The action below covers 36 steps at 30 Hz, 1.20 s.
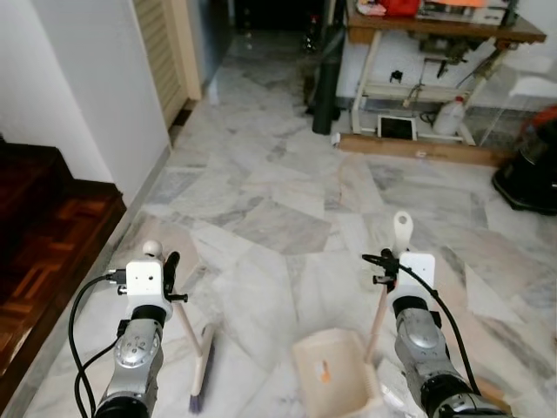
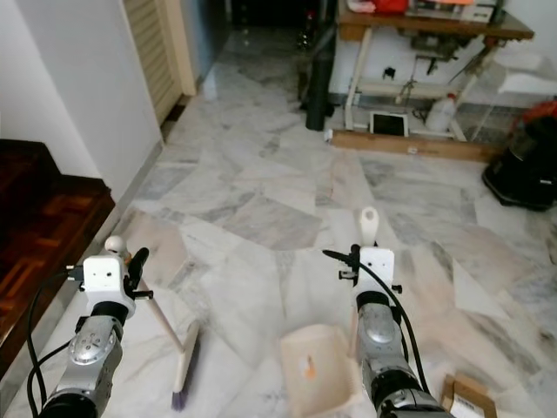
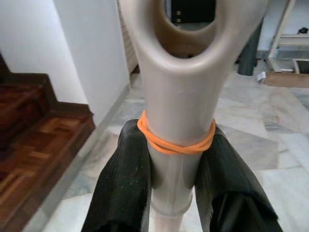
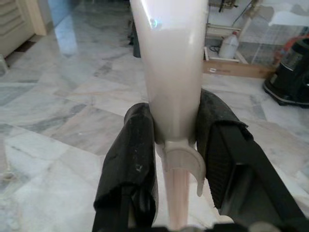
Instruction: Sweep floor
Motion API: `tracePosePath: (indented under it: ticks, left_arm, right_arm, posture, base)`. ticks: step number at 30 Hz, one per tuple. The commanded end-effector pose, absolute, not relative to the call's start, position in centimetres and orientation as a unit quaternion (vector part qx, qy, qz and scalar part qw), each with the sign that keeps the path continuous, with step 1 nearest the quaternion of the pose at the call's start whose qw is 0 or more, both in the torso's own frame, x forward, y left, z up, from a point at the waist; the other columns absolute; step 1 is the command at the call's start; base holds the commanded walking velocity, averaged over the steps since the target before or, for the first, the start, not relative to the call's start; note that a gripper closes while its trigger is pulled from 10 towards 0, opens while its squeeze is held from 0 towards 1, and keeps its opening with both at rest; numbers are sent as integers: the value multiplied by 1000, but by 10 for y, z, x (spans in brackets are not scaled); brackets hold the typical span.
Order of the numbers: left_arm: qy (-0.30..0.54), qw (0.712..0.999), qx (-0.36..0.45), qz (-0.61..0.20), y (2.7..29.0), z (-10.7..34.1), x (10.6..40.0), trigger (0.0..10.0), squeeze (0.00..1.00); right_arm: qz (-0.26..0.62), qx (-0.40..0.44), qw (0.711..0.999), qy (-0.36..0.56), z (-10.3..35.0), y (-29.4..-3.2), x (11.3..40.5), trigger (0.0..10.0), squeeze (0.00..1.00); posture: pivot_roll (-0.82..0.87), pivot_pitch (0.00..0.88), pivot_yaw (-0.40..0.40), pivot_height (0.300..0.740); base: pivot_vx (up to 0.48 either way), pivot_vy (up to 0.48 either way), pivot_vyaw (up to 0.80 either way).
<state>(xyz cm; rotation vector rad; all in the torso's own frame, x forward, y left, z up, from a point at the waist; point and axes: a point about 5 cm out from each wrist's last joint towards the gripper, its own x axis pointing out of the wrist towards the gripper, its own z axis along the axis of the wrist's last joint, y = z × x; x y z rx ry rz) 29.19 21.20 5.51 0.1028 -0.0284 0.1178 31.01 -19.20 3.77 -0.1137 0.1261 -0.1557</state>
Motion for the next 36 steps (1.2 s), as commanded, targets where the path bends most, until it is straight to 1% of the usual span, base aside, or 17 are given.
tracePosePath:
  ticks: [1,6,17,32,36]
  left_arm:
    - [-21,996,54,68,217,58,292,10000,0]
    - [-20,996,52,68,216,58,292,10000,0]
    - [-20,996,52,66,216,58,292,10000,0]
    - [-21,996,54,65,217,58,293,10000,0]
    - [-22,996,55,63,217,58,293,10000,0]
  right_arm:
    - [-83,-52,994,46,46,-194,316,10000,0]
    - [-82,-51,994,46,46,-194,316,10000,0]
    - [-84,-49,994,44,46,-194,315,10000,0]
    - [-87,-50,994,48,45,-194,315,10000,0]
    - [-89,-51,993,50,44,-194,314,10000,0]
  posture:
    - [38,0,-12,740]
    - [37,0,-12,740]
    - [36,0,-9,740]
    - [36,0,-5,740]
    - [37,0,-4,740]
  base:
    - [0,0,-450]
    - [0,238,-600]
    - [0,317,0]
    - [0,317,-740]
    - [0,206,-731]
